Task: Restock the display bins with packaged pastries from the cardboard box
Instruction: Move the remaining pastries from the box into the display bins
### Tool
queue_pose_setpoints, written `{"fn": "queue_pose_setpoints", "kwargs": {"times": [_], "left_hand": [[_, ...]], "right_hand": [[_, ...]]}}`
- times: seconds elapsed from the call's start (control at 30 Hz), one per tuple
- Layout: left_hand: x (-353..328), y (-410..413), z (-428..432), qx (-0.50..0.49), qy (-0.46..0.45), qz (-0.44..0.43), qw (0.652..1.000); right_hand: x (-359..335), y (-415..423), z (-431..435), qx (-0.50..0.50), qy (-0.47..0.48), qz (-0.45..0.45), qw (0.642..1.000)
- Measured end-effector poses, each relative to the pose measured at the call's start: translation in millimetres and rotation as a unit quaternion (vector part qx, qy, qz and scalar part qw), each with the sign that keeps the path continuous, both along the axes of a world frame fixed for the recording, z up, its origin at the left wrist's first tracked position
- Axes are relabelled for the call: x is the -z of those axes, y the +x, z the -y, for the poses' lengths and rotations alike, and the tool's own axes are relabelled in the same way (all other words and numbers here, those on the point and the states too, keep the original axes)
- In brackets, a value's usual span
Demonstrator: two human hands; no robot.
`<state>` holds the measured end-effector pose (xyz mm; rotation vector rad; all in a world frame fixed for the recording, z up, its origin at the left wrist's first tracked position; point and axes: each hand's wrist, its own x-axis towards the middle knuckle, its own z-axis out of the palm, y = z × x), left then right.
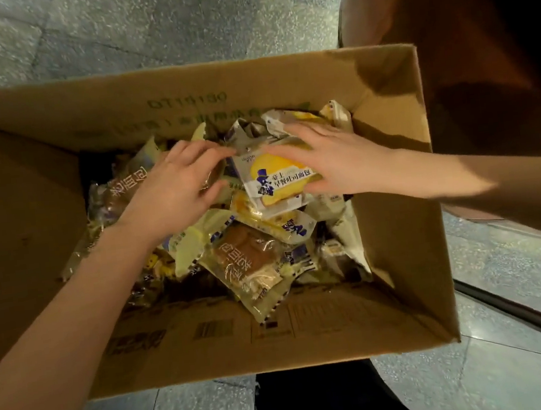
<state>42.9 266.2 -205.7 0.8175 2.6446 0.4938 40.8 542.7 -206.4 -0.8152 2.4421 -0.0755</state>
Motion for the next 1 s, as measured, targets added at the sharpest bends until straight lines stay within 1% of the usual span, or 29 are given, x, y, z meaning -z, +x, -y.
{"fn": "queue_pose_setpoints", "kwargs": {"times": [0.07,0.17,0.27,0.37,0.43,0.5,0.57,0.63,0.67,0.7,0.77,0.83,0.9,0.97,1.0], "left_hand": [[11,-6,-4,0.0,0.0,0.003,1.0],[20,-21,-11,-0.008,0.008,0.002,1.0],[25,-33,-14,-0.028,0.018,0.014,0.999],[26,-38,-11,-0.034,0.018,0.014,0.999],[29,-37,-13,-0.034,0.012,0.026,0.999],[31,-36,-18,-0.051,0.009,0.058,0.997],[33,-35,-24,-0.038,0.011,0.071,0.997],[39,-34,-27,0.005,-0.007,0.062,0.998],[42,-35,-29,0.013,-0.011,0.063,0.998],[43,-35,-32,0.001,-0.009,0.077,0.997],[46,-36,-41,-0.057,0.019,0.107,0.992],[51,-37,-53,-0.103,0.024,0.141,0.984],[57,-34,-65,-0.154,0.035,0.182,0.971],[63,-26,-76,-0.212,0.051,0.196,0.956],[64,-22,-81,-0.241,0.066,0.196,0.948]], "right_hand": [[13,-7,5,-0.008,0.004,-0.008,1.0],[25,-10,10,-0.055,0.035,-0.037,0.997],[31,-4,10,-0.067,0.053,0.036,0.996],[28,8,6,0.023,-0.023,0.13,0.991],[24,16,5,0.035,-0.056,0.159,0.985],[23,20,5,0.026,-0.052,0.182,0.982],[23,21,5,0.046,-0.061,0.216,0.973],[21,25,1,0.071,-0.083,0.244,0.964],[20,28,-2,0.077,-0.092,0.245,0.962],[18,31,-6,0.085,-0.096,0.238,0.963],[10,36,-16,0.112,-0.1,0.205,0.967],[-1,39,-28,0.155,-0.116,0.164,0.967],[-8,42,-40,0.2,-0.148,0.126,0.96],[-9,43,-49,0.24,-0.189,0.101,0.947],[-9,42,-52,0.263,-0.213,0.103,0.935]]}}
